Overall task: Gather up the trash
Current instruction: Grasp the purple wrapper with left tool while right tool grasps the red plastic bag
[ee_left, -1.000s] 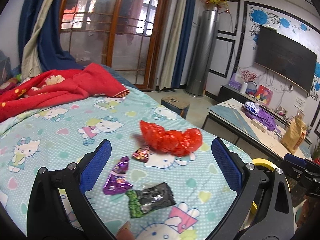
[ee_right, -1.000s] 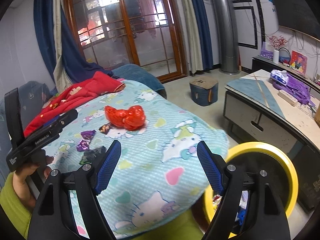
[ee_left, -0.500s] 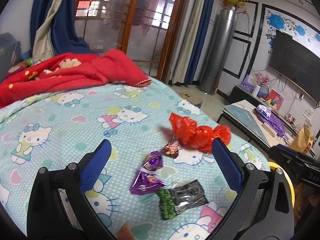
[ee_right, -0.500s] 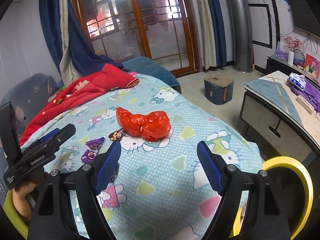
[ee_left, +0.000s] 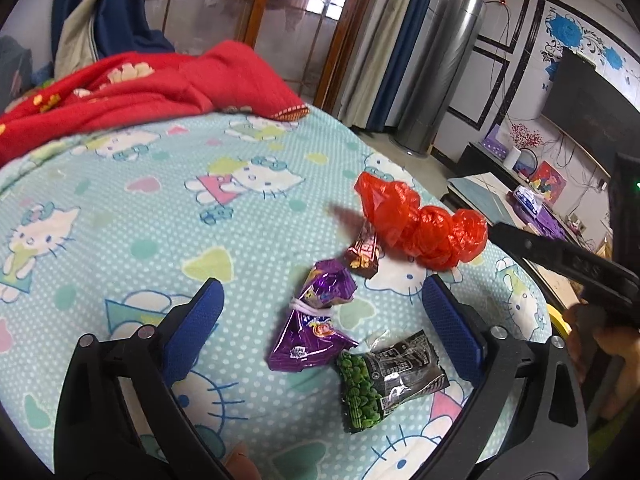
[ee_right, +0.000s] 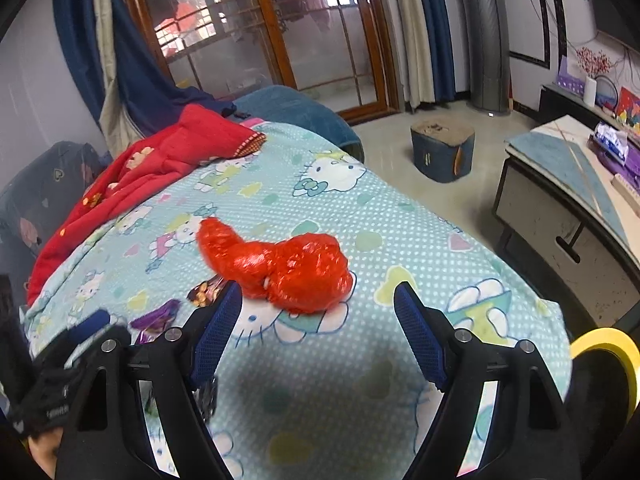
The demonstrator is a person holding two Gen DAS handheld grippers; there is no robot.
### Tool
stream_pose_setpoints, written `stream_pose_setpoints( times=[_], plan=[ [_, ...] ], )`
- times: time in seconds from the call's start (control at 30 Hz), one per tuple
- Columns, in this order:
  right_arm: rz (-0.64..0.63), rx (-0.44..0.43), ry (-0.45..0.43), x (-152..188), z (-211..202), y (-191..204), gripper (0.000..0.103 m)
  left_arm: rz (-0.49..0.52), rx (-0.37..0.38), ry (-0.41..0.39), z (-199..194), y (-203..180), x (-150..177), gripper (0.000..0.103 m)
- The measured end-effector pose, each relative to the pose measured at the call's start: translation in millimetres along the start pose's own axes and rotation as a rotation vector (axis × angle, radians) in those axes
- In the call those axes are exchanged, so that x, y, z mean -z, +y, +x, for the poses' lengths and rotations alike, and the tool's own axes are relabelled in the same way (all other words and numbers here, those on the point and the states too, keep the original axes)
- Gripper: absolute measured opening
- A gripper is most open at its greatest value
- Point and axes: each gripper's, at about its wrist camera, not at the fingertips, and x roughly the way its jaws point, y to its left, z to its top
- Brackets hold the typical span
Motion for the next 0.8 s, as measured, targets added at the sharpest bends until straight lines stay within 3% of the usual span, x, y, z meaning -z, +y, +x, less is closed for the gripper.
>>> stream_pose_setpoints(
  times=[0.2,0.3,0.37,0.43,0.47,0.53,0.8],
  plan=[
    [0.042,-0.004,0.029,-8,24,-4,0.074,-0.047,0.025,0.053,12,9,4,0.073],
    [0.048,-0.013,0.056,-7,35,-4,0.059,-0.064,0.031,0.072,16,12,5,0.065],
    [0.052,-0.024,0.075,-4,39,-5,0.039,-0.069,0.033,0.084,18,13,6,0.06],
    [0.048,-0.017,0.072,1,39,-5,0.028,-0.071,0.035,0.106,22,13,7,0.052],
    [0.047,-0.016,0.069,2,38,-4,0.024,-0.074,0.035,0.115,24,14,8,0.043],
    [0.044,-0.016,0.057,8,33,-5,0.02,-0.08,0.035,0.123,24,15,9,0.03],
    [0.061,-0.013,0.003,34,-3,-16,0.018,-0.089,0.076,0.127,23,17,10,0.016]
  ],
)
